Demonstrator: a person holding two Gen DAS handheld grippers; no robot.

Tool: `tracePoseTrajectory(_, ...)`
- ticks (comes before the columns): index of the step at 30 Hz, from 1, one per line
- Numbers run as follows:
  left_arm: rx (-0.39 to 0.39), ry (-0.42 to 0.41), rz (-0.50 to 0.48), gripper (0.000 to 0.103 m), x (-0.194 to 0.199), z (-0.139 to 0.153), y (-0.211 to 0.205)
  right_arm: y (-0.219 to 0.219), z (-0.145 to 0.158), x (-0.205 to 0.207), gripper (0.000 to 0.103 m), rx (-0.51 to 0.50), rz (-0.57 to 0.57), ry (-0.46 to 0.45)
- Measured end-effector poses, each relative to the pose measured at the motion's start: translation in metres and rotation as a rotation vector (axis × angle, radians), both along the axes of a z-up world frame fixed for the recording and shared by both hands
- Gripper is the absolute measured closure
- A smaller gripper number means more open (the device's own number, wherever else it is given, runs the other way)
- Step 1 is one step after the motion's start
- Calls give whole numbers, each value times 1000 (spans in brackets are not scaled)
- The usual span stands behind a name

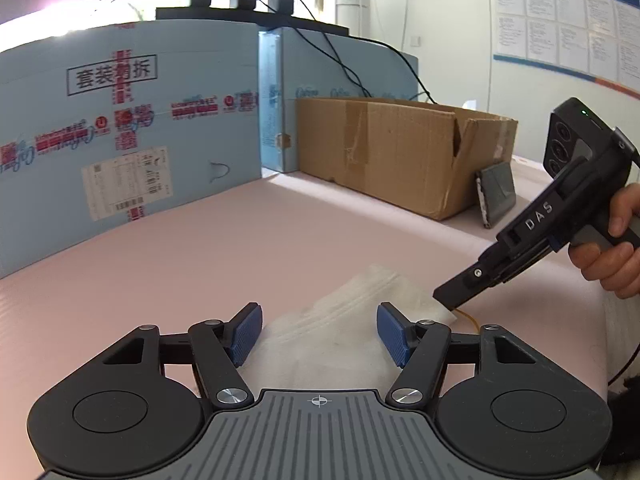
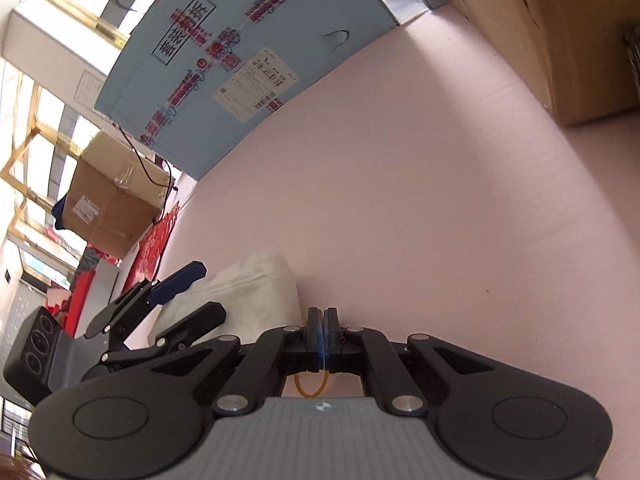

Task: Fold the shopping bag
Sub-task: 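Stretch the rubber band over the folded white bag bundle with the right gripper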

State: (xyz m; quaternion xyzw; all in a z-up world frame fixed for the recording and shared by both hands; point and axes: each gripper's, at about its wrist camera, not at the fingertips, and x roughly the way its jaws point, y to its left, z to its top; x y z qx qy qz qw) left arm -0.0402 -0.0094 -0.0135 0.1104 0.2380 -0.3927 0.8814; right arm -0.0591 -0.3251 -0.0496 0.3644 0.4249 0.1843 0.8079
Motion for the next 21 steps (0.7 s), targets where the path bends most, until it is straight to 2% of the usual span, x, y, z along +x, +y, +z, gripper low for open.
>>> tracePoseTrajectory(2, 45, -3, -7, 39, -1, -3, -8, -6, -4, -2, 102, 65, -5, 17)
tracePoseTrajectory(3, 63, -3, -8, 39, -1, -5, -11, -6, -5, -3, 96, 70, -2, 17)
tracePoseTrajectory(6, 66, 4, -8, 39, 0, -6, -12, -7, -8, -3, 93, 64, -11, 28)
tracePoseTrajectory(12, 56, 14, -35, 39, -1, -7, -13, -3, -10, 3, 101, 109, -39, 49)
tracePoseTrajectory(17, 48, 18, -35, 39, 0, -7, -13, -1, -13, 8, 102, 146, -61, 67)
tracePoseTrajectory(21, 75, 13, -36, 39, -1, -9, -17, -3, -15, 8, 102, 207, -75, 81)
